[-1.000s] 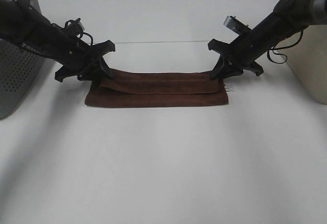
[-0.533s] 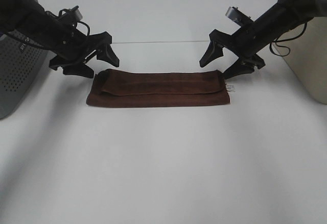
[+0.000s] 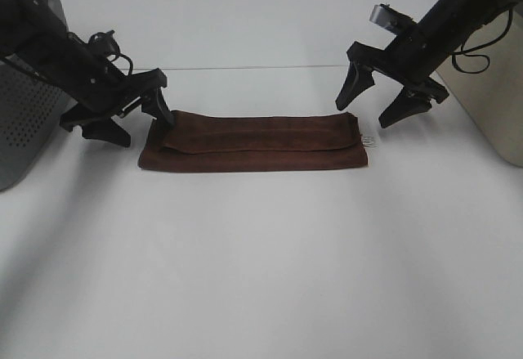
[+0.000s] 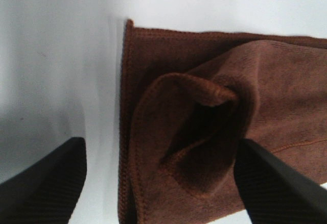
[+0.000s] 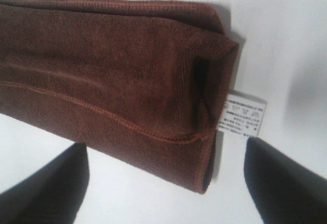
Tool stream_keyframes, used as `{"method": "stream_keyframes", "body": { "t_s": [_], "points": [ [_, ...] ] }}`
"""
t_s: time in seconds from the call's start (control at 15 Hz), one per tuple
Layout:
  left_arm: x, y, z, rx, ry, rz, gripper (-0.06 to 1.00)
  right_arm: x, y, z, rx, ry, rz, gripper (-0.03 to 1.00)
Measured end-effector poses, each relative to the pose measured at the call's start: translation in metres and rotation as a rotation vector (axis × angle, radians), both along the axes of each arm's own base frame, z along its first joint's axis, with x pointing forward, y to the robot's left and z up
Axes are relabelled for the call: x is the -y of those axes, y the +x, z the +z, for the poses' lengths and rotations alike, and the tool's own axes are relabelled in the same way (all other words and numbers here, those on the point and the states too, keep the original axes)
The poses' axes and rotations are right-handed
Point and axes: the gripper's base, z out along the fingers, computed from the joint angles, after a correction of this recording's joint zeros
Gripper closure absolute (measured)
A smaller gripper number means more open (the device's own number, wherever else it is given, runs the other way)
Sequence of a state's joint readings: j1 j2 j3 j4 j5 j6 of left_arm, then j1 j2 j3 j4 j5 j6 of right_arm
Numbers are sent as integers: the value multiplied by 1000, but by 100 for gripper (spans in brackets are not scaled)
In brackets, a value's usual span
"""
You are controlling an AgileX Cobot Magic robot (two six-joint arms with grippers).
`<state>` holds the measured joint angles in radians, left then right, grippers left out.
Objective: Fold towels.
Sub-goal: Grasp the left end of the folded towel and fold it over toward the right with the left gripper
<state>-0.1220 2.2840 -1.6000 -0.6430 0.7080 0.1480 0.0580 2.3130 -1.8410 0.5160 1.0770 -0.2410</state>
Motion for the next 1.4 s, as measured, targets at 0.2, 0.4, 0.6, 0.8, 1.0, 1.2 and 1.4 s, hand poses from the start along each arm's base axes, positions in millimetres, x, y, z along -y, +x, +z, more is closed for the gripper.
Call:
{"method": "stream_keyframes", "body": {
  "t_s": [0.2,0.4,0.6,0.8,1.0,1.2,1.4],
  "points": [
    [6,3,-15,-16,-77,20,19,1,-1,-1,-5,-13,9,18],
    [16,3,-18,-1,-116,-14,27,1,-1,-1,-4,-14,9,18],
    [11,0,-25,-38,-77,-19,79,1,-1,-1,-3,-15,8,18],
    [5,-4,-19,-62,-14,-42,90,1,-1,-1,-6,-17,2,18],
    [-7,-4,18,-42,138,-46,90,1,-1,-1,-11,-16,-3,18],
    [6,2,75,-31,109,-68,90,1,-1,-1,-17,-16,0,18],
    [54,-3,79,-16,-66,-133,90,1,-2,-1,-19,-15,0,18]
  ]
}}
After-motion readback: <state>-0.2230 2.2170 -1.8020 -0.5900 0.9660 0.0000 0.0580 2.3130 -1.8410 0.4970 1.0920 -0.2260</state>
